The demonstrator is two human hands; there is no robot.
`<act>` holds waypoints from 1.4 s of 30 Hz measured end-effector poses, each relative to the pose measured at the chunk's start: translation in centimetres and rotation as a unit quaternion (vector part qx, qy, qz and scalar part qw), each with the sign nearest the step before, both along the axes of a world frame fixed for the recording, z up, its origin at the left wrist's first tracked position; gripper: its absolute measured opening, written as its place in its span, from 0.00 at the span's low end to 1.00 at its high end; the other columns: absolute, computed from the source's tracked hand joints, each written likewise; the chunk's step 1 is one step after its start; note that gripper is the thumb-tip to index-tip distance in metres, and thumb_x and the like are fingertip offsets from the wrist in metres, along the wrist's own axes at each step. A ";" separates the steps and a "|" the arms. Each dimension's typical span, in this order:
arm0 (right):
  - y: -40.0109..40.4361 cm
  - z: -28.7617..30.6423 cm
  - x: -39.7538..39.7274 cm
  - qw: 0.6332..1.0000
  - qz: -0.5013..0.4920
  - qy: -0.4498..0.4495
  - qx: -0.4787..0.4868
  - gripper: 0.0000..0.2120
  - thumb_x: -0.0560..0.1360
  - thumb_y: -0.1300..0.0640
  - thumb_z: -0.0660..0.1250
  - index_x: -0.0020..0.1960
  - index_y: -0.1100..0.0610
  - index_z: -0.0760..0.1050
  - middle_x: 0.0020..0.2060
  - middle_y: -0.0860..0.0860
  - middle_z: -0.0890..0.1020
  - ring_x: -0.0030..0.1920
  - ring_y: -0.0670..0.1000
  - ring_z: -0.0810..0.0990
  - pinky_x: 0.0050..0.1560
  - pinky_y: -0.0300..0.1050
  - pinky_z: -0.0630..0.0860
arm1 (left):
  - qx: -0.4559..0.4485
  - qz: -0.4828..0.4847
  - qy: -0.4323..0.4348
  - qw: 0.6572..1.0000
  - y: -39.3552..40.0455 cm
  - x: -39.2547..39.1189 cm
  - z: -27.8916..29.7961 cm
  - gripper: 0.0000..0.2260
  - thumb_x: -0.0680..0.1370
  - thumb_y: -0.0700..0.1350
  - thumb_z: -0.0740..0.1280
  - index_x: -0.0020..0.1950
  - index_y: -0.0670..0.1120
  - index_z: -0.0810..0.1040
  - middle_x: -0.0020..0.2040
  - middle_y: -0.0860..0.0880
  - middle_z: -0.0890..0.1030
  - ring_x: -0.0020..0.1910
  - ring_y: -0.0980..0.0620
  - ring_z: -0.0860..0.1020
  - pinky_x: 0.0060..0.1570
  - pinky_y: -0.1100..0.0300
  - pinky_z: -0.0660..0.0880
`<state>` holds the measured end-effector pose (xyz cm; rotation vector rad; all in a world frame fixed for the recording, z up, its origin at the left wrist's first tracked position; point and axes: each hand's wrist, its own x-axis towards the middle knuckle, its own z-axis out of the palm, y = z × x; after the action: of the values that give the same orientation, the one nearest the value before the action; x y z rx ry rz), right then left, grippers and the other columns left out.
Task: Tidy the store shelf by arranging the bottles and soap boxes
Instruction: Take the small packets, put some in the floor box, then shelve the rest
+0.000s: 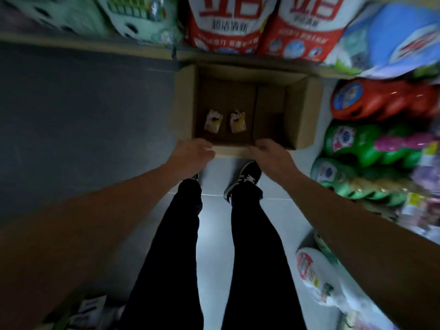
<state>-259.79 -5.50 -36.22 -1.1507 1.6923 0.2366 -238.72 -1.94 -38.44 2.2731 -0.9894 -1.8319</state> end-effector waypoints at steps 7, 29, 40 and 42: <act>10.0 17.5 1.0 0.998 -0.033 -0.047 -0.034 0.16 0.80 0.47 0.62 0.64 0.52 0.75 0.58 0.50 0.78 0.58 0.51 0.75 0.56 0.43 0.67 | -0.022 0.023 0.061 0.998 7.3 2.9 17.8 0.04 0.76 0.47 0.67 0.46 0.56 0.80 0.44 0.46 0.84 0.35 0.55 0.82 0.37 0.61 0.81; 33.9 27.9 9.0 0.950 0.250 -0.189 -0.002 0.12 0.79 0.47 0.64 0.60 0.49 0.76 0.51 0.45 0.77 0.53 0.45 0.76 0.54 0.43 0.71 | -0.051 0.411 0.016 0.910 44.8 3.7 28.9 0.09 0.78 0.41 0.66 0.57 0.49 0.78 0.43 0.46 0.81 0.30 0.51 0.76 0.28 0.64 0.74; 43.1 25.7 28.1 0.921 0.367 -0.132 -0.007 0.12 0.78 0.48 0.65 0.58 0.53 0.79 0.53 0.48 0.81 0.52 0.46 0.77 0.51 0.39 0.69 | -0.053 0.581 0.024 0.812 58.0 18.8 27.6 0.04 0.81 0.39 0.61 0.52 0.45 0.74 0.42 0.43 0.77 0.31 0.49 0.73 0.32 0.61 0.70; 44.4 25.4 30.9 0.920 0.373 -0.119 0.012 0.12 0.78 0.49 0.65 0.58 0.53 0.78 0.54 0.49 0.81 0.51 0.46 0.77 0.50 0.38 0.68 | -0.058 0.594 0.027 0.802 59.8 22.3 27.5 0.05 0.82 0.39 0.60 0.56 0.44 0.73 0.41 0.44 0.76 0.30 0.49 0.72 0.30 0.62 0.68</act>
<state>-228.87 38.90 -10.85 -1.6959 0.9725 0.5597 -216.40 57.87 -10.96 1.9082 0.3681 -1.1483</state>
